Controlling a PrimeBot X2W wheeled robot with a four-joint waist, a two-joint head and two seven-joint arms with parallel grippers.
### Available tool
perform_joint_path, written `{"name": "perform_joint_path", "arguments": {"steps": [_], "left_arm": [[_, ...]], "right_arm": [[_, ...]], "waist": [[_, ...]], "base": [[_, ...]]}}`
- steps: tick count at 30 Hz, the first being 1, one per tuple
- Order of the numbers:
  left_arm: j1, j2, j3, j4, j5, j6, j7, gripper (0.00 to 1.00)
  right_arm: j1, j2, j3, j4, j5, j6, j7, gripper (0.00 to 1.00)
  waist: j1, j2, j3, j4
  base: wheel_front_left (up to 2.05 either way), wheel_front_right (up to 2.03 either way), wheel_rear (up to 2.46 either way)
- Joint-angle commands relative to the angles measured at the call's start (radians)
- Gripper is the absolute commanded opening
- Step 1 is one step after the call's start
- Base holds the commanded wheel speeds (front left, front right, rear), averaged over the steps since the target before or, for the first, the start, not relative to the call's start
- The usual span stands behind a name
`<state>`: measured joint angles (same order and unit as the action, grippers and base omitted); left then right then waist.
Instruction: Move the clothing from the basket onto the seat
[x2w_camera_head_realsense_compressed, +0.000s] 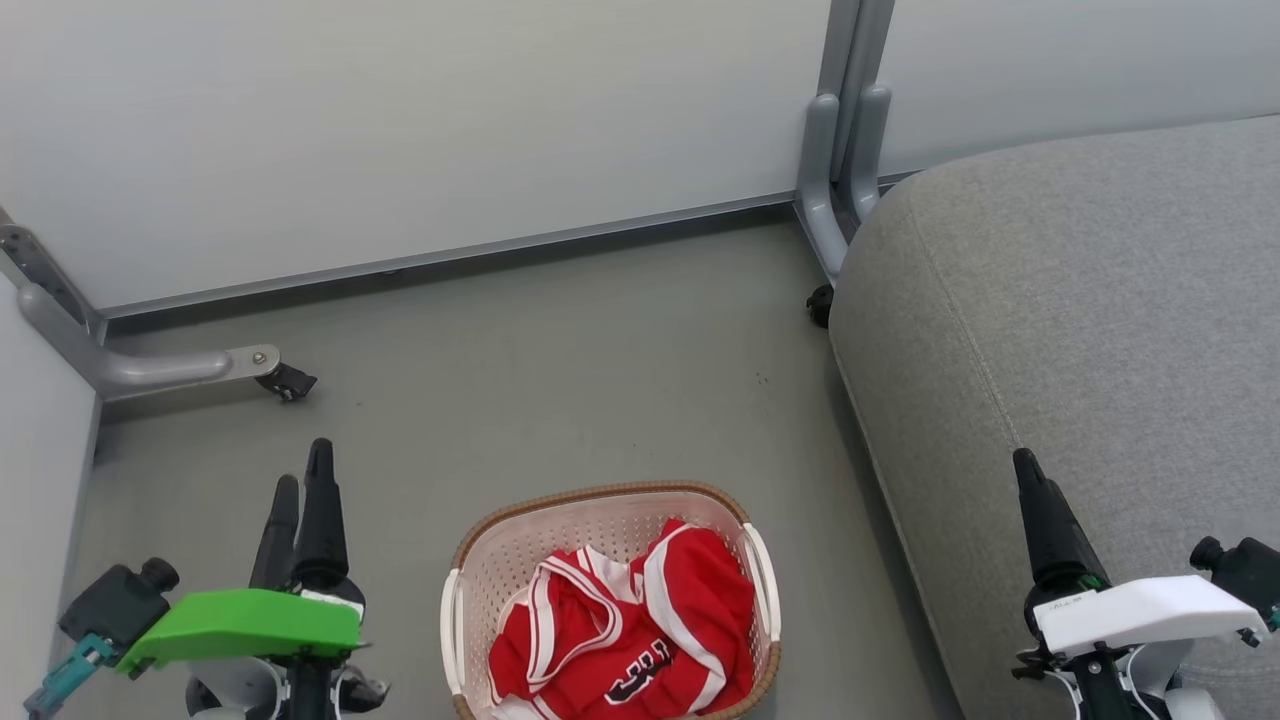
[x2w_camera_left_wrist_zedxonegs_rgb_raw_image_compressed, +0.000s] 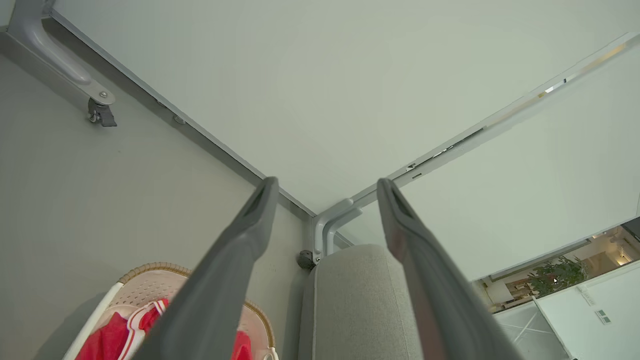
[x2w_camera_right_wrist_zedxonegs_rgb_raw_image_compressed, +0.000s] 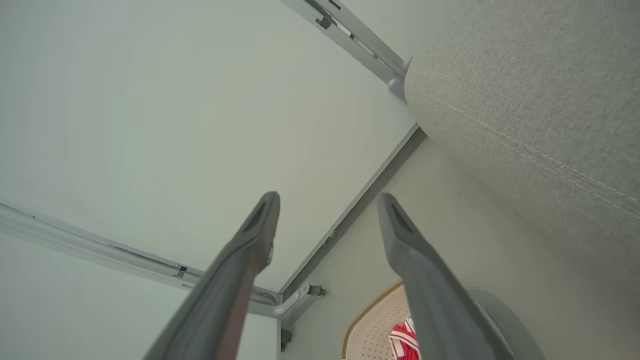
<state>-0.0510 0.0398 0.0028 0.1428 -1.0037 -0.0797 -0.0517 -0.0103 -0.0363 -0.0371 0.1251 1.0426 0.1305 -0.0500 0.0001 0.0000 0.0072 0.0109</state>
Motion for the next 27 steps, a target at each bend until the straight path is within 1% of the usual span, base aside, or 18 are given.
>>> {"name": "perform_joint_path", "arguments": {"steps": [1, 11, 27], "left_arm": [[0.0, 0.007, -0.009, -0.021, 0.057, 0.005, -0.011, 1.0], [0.01, 0.008, -0.056, -0.042, 0.257, 0.018, -0.044, 1.0], [0.026, 0.01, -0.101, -0.06, 0.456, 0.036, -0.09, 1.0]], "right_arm": [[0.001, -0.008, 0.005, -0.025, -0.044, 0.0, -0.012, 1.0], [0.017, -0.009, 0.031, -0.043, -0.196, 0.0, -0.045, 1.0], [0.039, -0.011, 0.048, -0.05, -0.387, 0.0, -0.091, 1.0]], "waist": [[0.0, 0.0, 0.0, 0.001], [0.0, 0.0, 0.0, 0.005], [0.0, 0.0, -0.001, 0.012]], "base": [[0.0, 0.0, 0.0], [0.0, 0.0, 0.0], [0.0, 0.0, 0.0]]}}
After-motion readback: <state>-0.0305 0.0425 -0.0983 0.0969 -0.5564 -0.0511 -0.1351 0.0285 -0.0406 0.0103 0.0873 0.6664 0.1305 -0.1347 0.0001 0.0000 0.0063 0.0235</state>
